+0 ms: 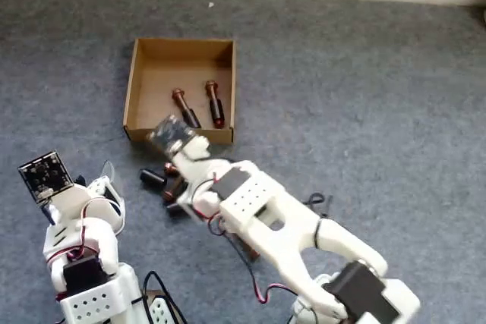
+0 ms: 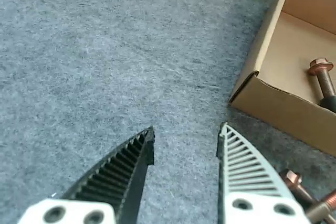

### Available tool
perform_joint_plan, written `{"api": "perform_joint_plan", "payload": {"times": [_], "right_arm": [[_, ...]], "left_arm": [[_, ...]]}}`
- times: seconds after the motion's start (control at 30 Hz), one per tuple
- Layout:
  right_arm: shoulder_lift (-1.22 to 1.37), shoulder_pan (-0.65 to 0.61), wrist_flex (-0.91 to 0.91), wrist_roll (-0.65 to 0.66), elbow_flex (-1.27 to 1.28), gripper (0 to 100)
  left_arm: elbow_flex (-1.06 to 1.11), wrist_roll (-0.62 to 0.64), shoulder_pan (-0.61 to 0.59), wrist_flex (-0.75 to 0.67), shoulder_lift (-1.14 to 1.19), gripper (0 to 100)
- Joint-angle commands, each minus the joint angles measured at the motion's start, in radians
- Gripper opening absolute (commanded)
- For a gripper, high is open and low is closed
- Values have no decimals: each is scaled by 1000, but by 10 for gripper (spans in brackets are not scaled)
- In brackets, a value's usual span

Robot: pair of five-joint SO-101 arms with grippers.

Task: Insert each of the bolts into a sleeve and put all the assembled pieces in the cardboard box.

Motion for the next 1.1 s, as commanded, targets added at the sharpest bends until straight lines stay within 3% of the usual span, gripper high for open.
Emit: {"api": "perform_joint_plan", "payload": {"times": [0.0,0.17,0.5,0.7,1.07], "right_arm": [[45,-68,8,66,-58,152],[56,-111,5,209,-59,152],[88,-117,7,226,-160,155],[213,-133,8,321,-206,155],[331,-131,8,322,-231,152]], "left_arm": [[-15,-11,-70,-28,-4,210],[-5,-11,-137,-68,-4,210],[-5,-11,-137,-69,-4,210],[-5,-11,-137,-69,-4,210],[-5,-11,-137,-69,-4,210]]}}
